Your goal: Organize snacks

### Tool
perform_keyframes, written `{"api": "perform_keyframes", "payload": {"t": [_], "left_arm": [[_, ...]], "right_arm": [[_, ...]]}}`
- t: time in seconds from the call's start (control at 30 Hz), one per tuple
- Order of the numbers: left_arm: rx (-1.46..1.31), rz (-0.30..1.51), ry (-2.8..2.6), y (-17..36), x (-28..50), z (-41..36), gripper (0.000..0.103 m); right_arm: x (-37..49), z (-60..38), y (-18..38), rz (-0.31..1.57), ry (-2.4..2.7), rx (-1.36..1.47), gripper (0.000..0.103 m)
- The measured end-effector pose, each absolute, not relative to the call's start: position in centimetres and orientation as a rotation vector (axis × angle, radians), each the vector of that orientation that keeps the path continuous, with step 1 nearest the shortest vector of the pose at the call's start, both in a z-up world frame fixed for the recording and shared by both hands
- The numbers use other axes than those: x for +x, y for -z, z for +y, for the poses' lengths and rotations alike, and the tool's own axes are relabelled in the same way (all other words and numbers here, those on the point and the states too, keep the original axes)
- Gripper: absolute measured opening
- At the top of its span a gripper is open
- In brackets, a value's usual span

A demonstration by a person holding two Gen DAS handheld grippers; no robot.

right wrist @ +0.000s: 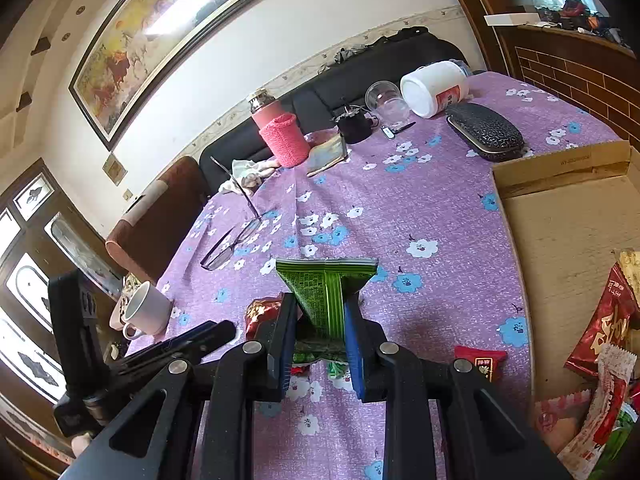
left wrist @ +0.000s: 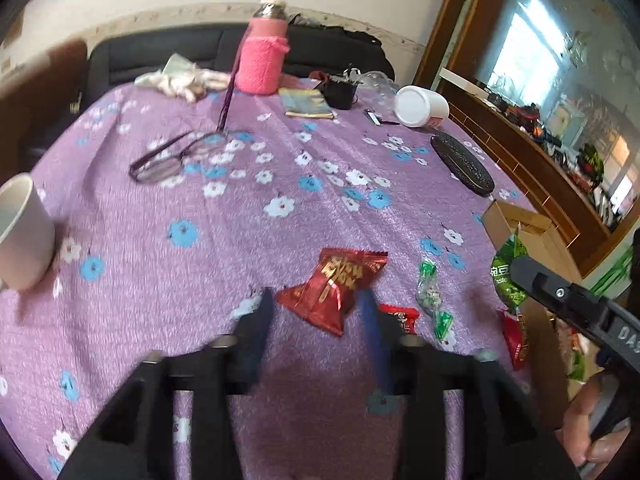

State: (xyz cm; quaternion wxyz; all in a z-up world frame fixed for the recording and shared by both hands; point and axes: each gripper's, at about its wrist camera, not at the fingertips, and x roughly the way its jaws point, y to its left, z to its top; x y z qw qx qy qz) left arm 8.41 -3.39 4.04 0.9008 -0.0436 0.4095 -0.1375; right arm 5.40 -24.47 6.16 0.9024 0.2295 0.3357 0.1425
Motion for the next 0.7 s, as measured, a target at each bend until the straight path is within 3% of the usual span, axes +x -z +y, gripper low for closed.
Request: {"api": "perform_keyframes", "payload": {"t": [0.03, 0.2, 0.27, 0.3, 0.37, 0.5, 0.7], "left_arm": [[-0.073, 0.827, 0.281, -4.1, 8.4, -3.8, 0.071], [-0.016, 0.801, 0.263, -3.4, 9.1, -5.6, 0.071], [0.015, 0.83, 0.261, -2.3, 9.6, -6.3, 0.059], [0.026, 0.84, 0.247, -1.8, 9.8, -6.6, 0.043], [0.006, 0.864, 0.248, -1.5, 10.2, -6.4, 0.035], [-0.055, 0.831, 0.253, -1.9, 9.8, -5.3, 0.025], [-0.041, 0.835, 0.252, -2.0, 9.7, -5.4, 0.023]], "right_arm": [[5.4, -24.4, -6.2, 0.695, -0.296, 0.475, 0.025], [5.4, -24.2, -6.1, 0.698, -0.298, 0.475, 0.025], [5.5, -24.2, -6.0, 0.703, -0.299, 0.478, 0.025], [5.5, -24.2, -6.0, 0.703, -0.299, 0.478, 0.025], [5.5, -24.2, -6.1, 0.699, -0.298, 0.476, 0.025], [5.5, -24.2, -6.1, 0.697, -0.3, 0.473, 0.025], [5.5, -24.1, -6.0, 0.699, -0.298, 0.472, 0.025]]}}
